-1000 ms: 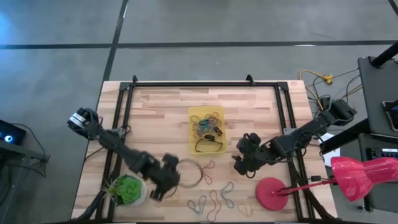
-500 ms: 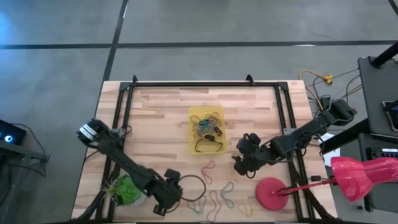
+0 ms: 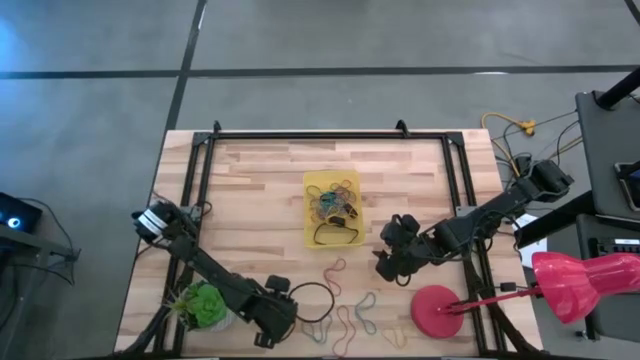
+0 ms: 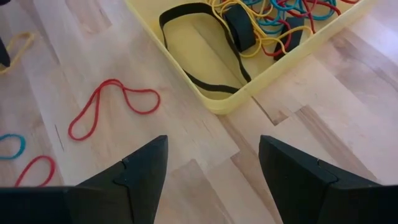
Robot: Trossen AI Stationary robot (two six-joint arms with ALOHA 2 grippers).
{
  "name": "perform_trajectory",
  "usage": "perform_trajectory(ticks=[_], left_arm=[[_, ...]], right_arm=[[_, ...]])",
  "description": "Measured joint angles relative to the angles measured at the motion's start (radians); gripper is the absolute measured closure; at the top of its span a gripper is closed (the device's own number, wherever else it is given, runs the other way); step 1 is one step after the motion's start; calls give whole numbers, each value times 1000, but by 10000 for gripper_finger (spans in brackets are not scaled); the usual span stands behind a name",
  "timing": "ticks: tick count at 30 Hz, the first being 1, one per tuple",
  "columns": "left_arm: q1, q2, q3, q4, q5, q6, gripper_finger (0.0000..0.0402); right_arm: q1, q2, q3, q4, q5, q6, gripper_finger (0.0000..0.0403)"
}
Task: Pick and place rubber bands into bin
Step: Put the left yellow rubber band into the yellow bin
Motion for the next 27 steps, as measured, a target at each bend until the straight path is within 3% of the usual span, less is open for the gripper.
perform_trajectory(ticks=[7, 12, 18, 27], left_arm=[[-1, 5, -19, 16, -35, 27, 338], [5, 9, -87, 25, -89, 25, 388], [33, -16, -106, 30, -107, 34, 400], [174, -190, -50, -64, -353, 149, 401]], right_arm=[[0, 0, 0, 0, 0, 15, 165], [0, 0, 0, -1, 0, 15, 165], [-1, 0, 0, -8, 0, 14, 165], [-9, 0, 0, -9, 4, 15, 165]])
